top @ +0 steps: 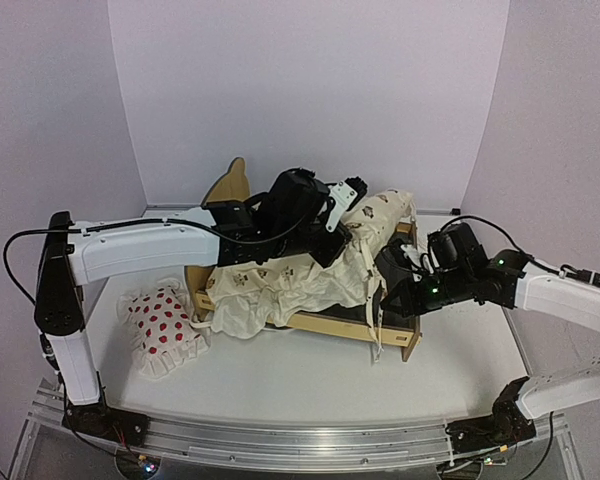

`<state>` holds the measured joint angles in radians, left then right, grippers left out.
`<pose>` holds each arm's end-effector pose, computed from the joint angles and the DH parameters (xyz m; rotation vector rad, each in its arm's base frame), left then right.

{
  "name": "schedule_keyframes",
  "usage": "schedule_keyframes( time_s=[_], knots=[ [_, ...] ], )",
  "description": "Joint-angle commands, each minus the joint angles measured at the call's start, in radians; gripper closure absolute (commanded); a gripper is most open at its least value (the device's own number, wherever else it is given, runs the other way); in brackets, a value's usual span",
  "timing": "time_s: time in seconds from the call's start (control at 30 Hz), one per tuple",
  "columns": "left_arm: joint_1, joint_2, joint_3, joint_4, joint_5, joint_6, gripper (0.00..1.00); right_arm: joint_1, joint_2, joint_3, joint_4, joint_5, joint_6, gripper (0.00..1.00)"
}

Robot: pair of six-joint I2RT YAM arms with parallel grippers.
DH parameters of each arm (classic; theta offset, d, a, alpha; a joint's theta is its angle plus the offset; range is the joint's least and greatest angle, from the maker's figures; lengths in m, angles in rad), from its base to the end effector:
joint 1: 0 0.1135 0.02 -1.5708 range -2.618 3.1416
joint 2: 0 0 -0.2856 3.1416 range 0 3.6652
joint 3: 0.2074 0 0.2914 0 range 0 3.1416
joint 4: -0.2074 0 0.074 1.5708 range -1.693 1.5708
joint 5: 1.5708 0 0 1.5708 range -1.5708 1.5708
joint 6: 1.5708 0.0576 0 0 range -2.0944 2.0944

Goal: Set up the pet bed

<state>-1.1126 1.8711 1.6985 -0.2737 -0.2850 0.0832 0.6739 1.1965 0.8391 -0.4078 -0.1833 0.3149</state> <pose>0.2411 -0.4523 0.3407 0.9809 1.7629 -0.3723 0.2262 0.1941 0.2453 -0.5269 2.3714 0.6871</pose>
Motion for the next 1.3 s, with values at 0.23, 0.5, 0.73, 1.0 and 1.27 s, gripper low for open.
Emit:
schedule_keyframes(
  time_s=[0.23,0.5,0.73,1.0,1.27],
  knots=[
    [0.022,-0.113,-0.074,0.059,-0.038,-0.011,1.00,0.004,-0.088,0.122,-0.061,0.050,-0.059,1.00],
    [0.024,-0.121,-0.078,0.028,-0.057,-0.005,1.00,0.004,-0.124,0.212,-0.108,0.094,-0.100,1.00],
    [0.023,-0.133,-0.096,0.024,-0.052,-0.013,1.00,0.004,-0.072,0.212,-0.104,0.116,-0.095,1.00],
    [0.024,-0.146,-0.112,0.022,-0.034,-0.023,1.00,0.004,-0.025,0.152,-0.022,0.109,-0.104,1.00],
    [0.023,-0.145,-0.119,0.019,-0.033,-0.030,1.00,0.004,0.010,0.145,0.010,0.126,-0.119,1.00]
  ],
)
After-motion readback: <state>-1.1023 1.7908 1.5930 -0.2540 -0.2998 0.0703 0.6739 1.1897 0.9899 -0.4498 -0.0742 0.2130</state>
